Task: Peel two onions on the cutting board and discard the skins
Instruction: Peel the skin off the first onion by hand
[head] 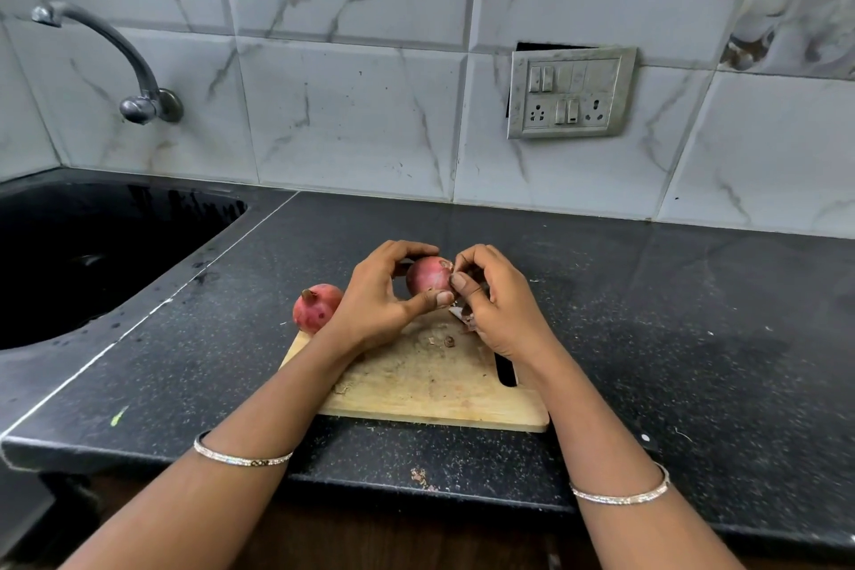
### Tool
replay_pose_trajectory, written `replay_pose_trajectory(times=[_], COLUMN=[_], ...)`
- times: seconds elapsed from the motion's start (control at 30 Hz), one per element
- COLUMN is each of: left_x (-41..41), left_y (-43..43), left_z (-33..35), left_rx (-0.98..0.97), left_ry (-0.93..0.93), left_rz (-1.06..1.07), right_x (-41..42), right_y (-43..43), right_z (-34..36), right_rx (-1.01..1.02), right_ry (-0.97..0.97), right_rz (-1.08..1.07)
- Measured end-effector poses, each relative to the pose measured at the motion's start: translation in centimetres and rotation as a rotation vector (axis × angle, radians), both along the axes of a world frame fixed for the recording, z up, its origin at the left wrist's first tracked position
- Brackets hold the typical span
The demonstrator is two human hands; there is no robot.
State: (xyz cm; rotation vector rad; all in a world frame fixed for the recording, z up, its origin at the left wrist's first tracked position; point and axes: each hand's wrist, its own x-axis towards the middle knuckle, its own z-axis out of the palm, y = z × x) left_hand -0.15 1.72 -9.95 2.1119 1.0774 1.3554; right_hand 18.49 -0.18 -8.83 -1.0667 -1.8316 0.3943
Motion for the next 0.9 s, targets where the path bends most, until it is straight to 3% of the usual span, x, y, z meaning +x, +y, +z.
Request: replay_pose_trajectory(times=[0.33,0.6,0.9], left_x=[-0.2,-0.1,-0.2], left_y=[0.3,0.2,0.1], left_z=[-0.4,-0.3,-0.3], left_rx=[-0.224,-0.246,-0.201], left_ry=[-0.231,-0.266,-0.293], left_rz=[-0.119,-0.131,-0.093], right_x=[0.6,0.7,0.2], right_y=[0.2,0.1,-0.7], right_z=[0.1,0.6,1.0], right_rx=[-0.141,-0.089,-0.061], right_ry=[0.316,0.281,0.236], right_rz=[0.013,-0.092,-0.073])
